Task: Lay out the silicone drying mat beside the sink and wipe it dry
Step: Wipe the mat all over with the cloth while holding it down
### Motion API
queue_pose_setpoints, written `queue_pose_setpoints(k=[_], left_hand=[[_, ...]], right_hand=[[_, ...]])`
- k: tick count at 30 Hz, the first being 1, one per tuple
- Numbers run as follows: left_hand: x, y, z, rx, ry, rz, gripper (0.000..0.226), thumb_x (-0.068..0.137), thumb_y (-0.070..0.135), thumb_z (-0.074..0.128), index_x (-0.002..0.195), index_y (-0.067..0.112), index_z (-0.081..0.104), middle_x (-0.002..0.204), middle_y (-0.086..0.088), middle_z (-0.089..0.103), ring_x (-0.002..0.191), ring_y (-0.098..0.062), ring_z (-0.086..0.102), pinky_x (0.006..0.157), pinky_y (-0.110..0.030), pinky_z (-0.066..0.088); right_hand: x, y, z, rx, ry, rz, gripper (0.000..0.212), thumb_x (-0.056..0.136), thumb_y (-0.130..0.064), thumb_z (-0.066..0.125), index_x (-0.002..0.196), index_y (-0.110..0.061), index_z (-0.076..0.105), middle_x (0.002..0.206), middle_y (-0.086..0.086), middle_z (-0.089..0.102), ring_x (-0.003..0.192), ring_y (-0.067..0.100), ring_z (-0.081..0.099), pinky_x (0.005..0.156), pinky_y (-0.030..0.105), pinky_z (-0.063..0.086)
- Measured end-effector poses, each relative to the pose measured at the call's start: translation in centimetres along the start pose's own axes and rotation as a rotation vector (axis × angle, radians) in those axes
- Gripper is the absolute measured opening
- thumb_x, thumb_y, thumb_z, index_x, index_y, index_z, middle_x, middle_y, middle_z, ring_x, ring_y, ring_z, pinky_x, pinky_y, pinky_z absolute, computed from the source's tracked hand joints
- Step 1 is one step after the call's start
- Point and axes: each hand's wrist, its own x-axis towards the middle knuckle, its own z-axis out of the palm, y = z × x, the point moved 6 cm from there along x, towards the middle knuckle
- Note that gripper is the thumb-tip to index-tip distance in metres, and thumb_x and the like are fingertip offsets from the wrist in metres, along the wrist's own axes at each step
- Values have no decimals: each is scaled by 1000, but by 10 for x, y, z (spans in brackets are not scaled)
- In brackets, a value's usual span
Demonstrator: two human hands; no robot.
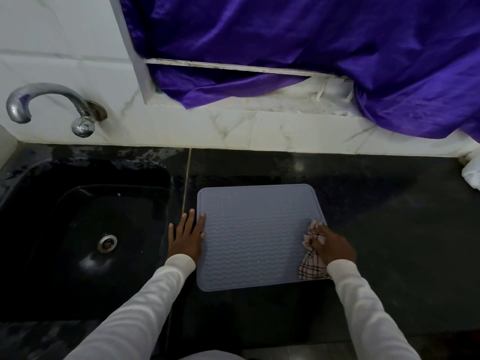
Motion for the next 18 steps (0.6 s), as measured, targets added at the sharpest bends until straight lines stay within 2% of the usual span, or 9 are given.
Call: queue_pose_setpoints(k=[4,13,18], left_hand=[[1,0,2,-6,19,-16,58,101,37,22,149,38,-11,159,4,-15,145,-19,-15,117,-49,-9],[0,0,0,-49,46,-24,56,101,36,25,149,39,-4,159,7,-11,146,-16,-13,115,-46,-11],[0,0,-3,-58,18,-21,56,101,39,24,148,41,-7,159,7,-13,146,-17,-13,115,-46,-11]], right_hand=[[10,24,-11,62,11,59,51,84,-59,56,132,-44,46,121,9,63,107,34,61,89,37,47],[12,30,-12,190,48,46,47,80,-60,62,122,-42,51,108,9,67,98,34,63,83,38,50],[7,30,-8,246,58,65,49,85,-54,61,129,-38,49,115,13,65,102,37,61,85,40,48]])
